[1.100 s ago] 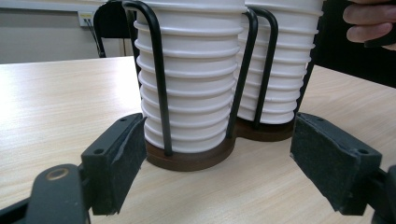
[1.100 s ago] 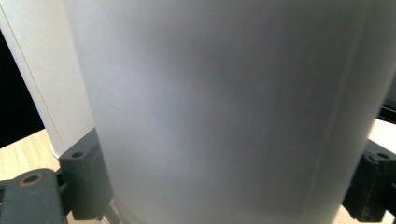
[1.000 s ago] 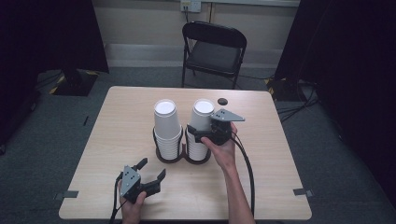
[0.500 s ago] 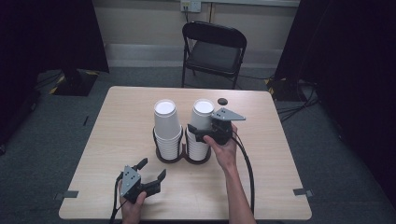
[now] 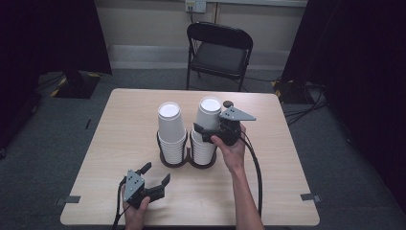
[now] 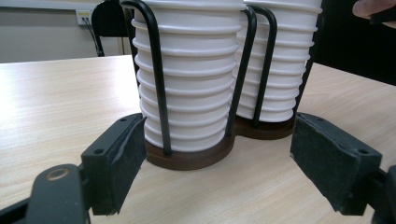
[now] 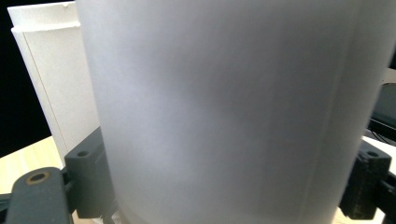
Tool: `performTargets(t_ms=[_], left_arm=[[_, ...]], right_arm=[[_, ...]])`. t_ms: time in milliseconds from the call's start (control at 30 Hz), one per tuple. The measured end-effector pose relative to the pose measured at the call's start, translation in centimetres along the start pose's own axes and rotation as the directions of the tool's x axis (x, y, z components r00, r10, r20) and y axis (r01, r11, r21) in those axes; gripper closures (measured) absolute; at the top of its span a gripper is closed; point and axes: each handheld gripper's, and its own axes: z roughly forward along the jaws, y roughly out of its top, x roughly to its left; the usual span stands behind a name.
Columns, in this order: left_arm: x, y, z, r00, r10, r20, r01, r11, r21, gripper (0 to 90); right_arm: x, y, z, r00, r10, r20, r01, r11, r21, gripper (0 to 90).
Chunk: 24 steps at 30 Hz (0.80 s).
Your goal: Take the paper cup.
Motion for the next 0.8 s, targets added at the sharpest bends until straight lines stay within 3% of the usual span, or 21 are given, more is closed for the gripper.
performTargets(t_ms=[333, 467, 800], left_arm=[[0.0, 0.0, 0.0, 1.0000, 0.002, 0.002, -0.002, 1.0000, 0.002, 18.2], [0.0, 0.0, 0.0, 1.0000, -0.001, 0.006, 0.001, 1.0000, 0.001, 18.2], [0.1, 0.0, 0.1, 0.9998, -0.005, 0.017, 0.004, 1.0000, 0.007, 18.2]], right_arm=[[-0.1, 0.6, -0.3, 1.0000, 0.008, 0.001, -0.008, 1.000, -0.024, 12.5], [0.1, 0.9, -0.5, 0.9998, 0.005, 0.021, -0.004, 0.999, -0.045, 12.4], [-0.1, 1.9, -0.9, 0.9998, 0.018, 0.003, -0.018, 0.998, -0.056, 12.4]])
